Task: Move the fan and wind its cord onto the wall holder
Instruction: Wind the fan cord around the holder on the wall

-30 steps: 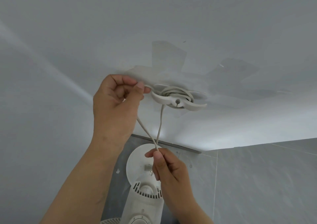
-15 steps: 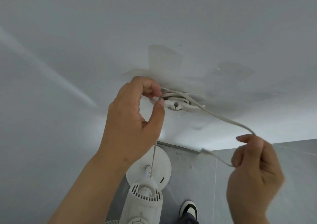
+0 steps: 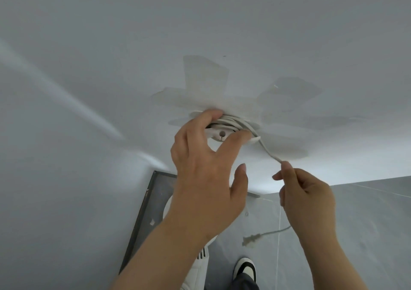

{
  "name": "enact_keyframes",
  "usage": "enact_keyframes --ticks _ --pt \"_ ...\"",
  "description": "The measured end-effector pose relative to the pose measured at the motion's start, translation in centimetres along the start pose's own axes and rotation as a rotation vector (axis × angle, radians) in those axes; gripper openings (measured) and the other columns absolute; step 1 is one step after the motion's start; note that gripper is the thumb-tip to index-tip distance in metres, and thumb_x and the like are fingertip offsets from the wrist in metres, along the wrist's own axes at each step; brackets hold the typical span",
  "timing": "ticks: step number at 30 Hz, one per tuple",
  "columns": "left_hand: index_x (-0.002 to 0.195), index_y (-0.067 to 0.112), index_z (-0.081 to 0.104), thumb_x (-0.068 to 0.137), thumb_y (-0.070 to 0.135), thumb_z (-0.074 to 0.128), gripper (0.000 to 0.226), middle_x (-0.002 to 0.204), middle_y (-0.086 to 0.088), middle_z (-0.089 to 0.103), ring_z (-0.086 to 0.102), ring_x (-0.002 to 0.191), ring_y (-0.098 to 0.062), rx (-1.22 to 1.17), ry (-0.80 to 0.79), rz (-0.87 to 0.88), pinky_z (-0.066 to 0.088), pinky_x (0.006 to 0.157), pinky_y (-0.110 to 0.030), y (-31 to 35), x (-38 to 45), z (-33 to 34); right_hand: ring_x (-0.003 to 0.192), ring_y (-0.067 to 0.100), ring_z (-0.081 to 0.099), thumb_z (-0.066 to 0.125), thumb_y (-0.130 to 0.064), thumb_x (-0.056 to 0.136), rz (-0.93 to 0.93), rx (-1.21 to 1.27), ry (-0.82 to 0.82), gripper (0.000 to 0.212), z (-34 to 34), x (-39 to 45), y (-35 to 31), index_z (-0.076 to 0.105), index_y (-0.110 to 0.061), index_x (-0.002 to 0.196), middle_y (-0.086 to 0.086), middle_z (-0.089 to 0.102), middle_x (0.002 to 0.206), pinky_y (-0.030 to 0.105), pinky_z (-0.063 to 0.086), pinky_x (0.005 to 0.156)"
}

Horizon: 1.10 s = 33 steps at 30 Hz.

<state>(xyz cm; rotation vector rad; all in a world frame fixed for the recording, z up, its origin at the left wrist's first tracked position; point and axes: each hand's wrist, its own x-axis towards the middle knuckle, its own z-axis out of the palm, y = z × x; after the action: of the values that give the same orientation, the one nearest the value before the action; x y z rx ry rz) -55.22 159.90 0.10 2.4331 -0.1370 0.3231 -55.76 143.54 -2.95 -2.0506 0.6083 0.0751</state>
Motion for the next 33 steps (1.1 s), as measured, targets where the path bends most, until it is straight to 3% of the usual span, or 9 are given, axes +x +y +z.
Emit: enact_keyframes --ticks 7,10,13,15,17,20,22,25,33 --pt "0.110 0.031 0.061 0.075 0.015 0.069 0.040 0.136 0.001 0.035 0.027 0.134 -0.009 -0.222 -0.012 -0.025 0.031 0.108 -0.036 -0.6 0.3 -0.8 0.030 0.006 0.041 0.052 -0.041 0.095 0.138 0.052 -0.190 0.041 2.6 0.4 0.2 0.069 -0.014 0.069 0.000 0.050 0.038 0.018 0.038 0.039" --pt "0.098 0.021 0.058 0.075 0.004 0.067 0.030 0.133 -0.002 0.038 0.040 0.129 -0.010 -0.334 0.108 -0.060 0.031 0.106 -0.020 -0.7 -0.7 -1.0 0.030 0.008 0.040 0.056 -0.043 0.092 0.199 0.093 -0.266 0.045 3.8 0.1 0.2 0.070 -0.009 0.066 0.000 0.049 0.036 0.020 0.037 0.042" --pt "0.089 0.020 0.053 0.078 0.010 0.064 0.018 0.115 0.008 0.041 0.045 0.113 0.001 -0.323 0.253 -0.138 0.032 0.097 -0.009 -0.8 -1.6 -0.7 0.031 0.012 0.039 0.060 -0.048 0.088 0.270 0.147 -0.331 0.050 4.3 -0.3 0.3 0.070 -0.004 0.066 0.004 0.049 0.040 0.019 0.037 0.041" --pt "0.091 0.022 0.054 0.081 0.016 0.062 0.014 0.107 0.013 0.045 0.049 0.103 0.003 -0.294 0.206 -0.225 0.035 0.088 -0.005 -0.9 -1.9 -0.1 0.032 0.013 0.040 0.061 -0.053 0.085 0.301 0.143 -0.383 0.053 4.4 -0.6 0.3 0.070 -0.004 0.067 0.004 0.050 0.041 0.017 0.036 0.039" --pt "0.100 0.030 0.055 0.090 0.028 0.057 0.010 0.105 0.018 0.051 0.051 0.102 0.005 -0.263 0.037 -0.322 0.037 0.082 -0.002 -1.1 -2.2 0.6 0.033 0.014 0.041 0.061 -0.058 0.083 0.326 0.137 -0.434 0.057 4.6 -1.0 0.3 0.070 -0.004 0.067 0.005 0.051 0.042 0.017 0.035 0.040" --pt "0.111 0.038 0.057 0.095 0.037 0.048 0.018 0.111 0.021 0.060 0.054 0.108 0.005 -0.313 -0.149 -0.427 0.038 0.085 -0.004 -1.4 -2.7 1.6 0.035 0.016 0.042 0.060 -0.062 0.080 0.360 0.165 -0.497 0.063 4.9 -1.6 0.2 0.070 -0.002 0.066 0.008 0.051 0.044 0.019 0.036 0.041" --pt "0.105 0.044 0.058 0.096 0.034 0.049 0.016 0.107 0.021 0.063 0.058 0.106 0.002 -0.369 -0.154 -0.463 0.041 0.088 -0.009 -1.5 -2.5 1.8 0.036 0.017 0.043 0.060 -0.063 0.079 0.384 0.186 -0.527 0.060 5.2 -1.9 0.1 0.068 -0.007 0.061 0.009 0.052 0.047 0.022 0.036 0.042" --pt "0.095 0.048 0.059 0.095 0.030 0.054 0.018 0.098 0.021 0.067 0.062 0.095 0.005 -0.444 -0.129 -0.511 0.043 0.077 -0.006 -1.8 -2.1 1.7 0.036 0.017 0.044 0.060 -0.063 0.080 0.398 0.221 -0.560 0.058 5.6 -2.1 0.0 0.068 -0.010 0.059 0.009 0.053 0.047 0.024 0.037 0.043" --pt "0.091 0.034 0.067 0.093 0.032 0.058 0.010 0.087 0.016 0.068 0.063 0.084 0.002 -0.397 -0.162 -0.524 0.048 0.070 -0.010 -3.0 -1.4 2.1 0.035 0.019 0.046 0.058 -0.058 0.084 0.375 0.288 -0.612 0.056 6.0 -2.7 0.1 0.068 -0.009 0.060 0.009 0.054 0.047 0.026 0.036 0.044"
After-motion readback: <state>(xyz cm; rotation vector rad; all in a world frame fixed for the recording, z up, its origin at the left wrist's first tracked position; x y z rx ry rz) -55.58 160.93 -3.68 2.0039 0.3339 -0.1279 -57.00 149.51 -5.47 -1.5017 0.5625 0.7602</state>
